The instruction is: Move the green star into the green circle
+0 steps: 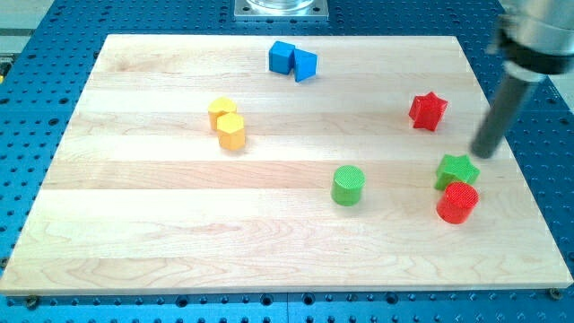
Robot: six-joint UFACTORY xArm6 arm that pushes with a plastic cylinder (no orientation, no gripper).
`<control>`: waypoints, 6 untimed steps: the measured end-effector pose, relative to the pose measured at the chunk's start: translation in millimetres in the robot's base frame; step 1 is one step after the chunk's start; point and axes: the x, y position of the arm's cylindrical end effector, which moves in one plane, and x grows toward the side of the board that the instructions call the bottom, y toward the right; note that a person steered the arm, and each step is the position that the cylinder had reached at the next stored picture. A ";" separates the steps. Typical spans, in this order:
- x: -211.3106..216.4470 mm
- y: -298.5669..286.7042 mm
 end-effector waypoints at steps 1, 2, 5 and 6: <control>31.2 -19.9; 31.5 -87.5; 49.8 -52.1; 67.0 -110.1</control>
